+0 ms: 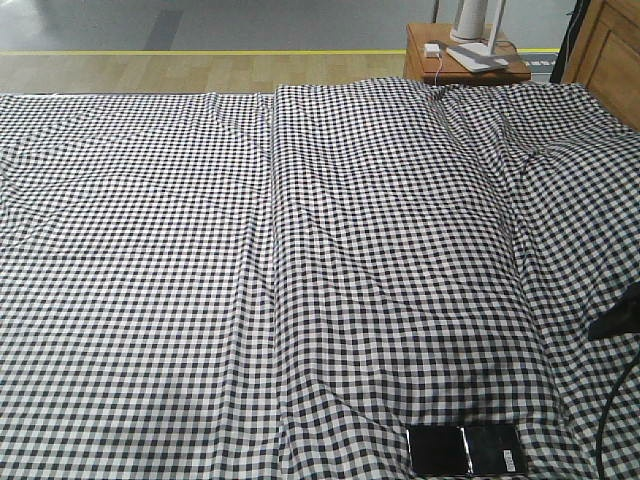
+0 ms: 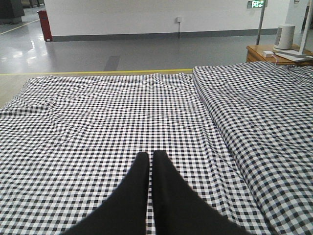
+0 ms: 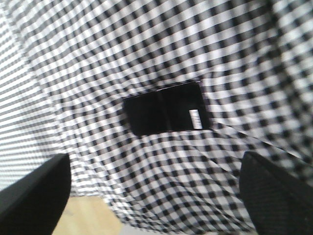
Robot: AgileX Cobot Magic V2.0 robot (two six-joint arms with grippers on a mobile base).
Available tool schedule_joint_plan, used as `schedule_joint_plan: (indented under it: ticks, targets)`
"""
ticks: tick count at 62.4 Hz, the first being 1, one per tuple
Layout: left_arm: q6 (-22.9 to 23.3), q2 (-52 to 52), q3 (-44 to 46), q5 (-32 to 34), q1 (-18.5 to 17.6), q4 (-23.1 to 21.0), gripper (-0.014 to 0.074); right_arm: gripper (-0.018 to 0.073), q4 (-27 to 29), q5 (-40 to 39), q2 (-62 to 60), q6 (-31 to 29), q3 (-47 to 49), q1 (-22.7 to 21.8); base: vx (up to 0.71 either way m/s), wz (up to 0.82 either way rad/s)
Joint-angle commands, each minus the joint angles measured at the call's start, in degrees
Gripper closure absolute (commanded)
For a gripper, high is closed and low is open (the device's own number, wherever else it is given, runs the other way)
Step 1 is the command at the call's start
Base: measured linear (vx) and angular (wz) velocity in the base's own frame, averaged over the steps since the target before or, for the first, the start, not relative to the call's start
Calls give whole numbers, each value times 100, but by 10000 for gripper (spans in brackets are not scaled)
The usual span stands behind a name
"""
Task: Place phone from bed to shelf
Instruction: 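Move the right gripper down toward the black phone on the sheet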
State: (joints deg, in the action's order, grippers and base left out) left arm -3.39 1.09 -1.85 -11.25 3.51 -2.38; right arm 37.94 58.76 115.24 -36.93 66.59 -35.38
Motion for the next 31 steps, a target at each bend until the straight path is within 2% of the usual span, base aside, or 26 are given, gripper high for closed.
schedule_joint_plan:
  ticks: [1,31]
  targets:
    - [0,48,-41,399,2,-53,595,-84,467,239,89,-554,140,-65,0,0]
    - [0,48,-41,399,2,-53,595,-63,1191,384,2236,-2126,159,-49,0,0]
